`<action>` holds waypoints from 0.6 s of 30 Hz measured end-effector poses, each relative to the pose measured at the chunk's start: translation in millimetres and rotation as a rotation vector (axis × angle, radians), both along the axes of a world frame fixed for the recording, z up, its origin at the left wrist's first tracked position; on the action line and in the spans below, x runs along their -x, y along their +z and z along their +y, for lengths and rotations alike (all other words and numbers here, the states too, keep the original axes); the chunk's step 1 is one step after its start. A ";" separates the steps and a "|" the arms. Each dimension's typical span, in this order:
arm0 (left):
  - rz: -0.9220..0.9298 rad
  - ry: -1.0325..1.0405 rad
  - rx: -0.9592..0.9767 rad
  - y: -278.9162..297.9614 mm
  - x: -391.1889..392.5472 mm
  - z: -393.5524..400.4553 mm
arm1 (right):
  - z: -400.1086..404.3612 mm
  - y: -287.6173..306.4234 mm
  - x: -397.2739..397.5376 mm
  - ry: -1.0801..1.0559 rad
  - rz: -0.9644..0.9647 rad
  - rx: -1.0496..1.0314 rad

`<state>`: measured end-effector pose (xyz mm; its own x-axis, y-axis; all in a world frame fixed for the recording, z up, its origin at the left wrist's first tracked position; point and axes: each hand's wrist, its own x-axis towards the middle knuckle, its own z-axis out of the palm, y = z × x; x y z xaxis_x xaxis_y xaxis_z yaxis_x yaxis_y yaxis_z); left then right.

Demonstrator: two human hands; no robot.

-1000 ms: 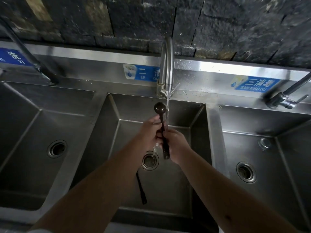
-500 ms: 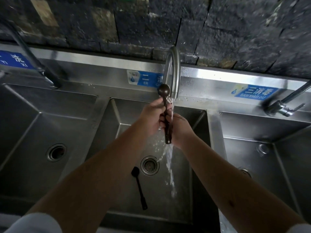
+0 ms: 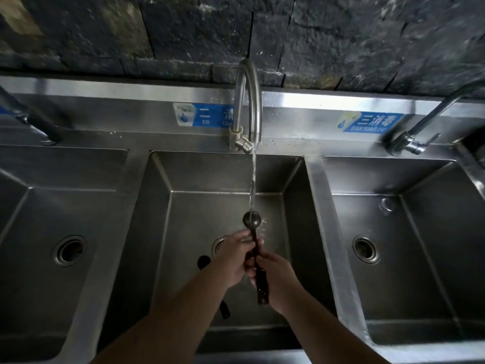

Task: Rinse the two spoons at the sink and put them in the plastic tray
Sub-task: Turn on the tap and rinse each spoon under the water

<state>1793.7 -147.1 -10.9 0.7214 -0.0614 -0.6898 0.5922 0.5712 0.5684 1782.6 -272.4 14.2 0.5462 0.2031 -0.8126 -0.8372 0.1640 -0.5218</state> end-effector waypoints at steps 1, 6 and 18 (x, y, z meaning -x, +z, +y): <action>0.015 -0.002 0.030 -1.2 7.7 -1.4 | -1.3 0.1 6.3 0.008 0.009 0.033; 0.058 -0.003 0.114 -3.6 36.1 -5.1 | -2.3 -0.6 31.4 0.115 -0.033 0.215; 0.098 -0.052 0.088 -8.1 48.7 7.1 | 15.1 8.7 52.3 -0.032 -0.013 0.197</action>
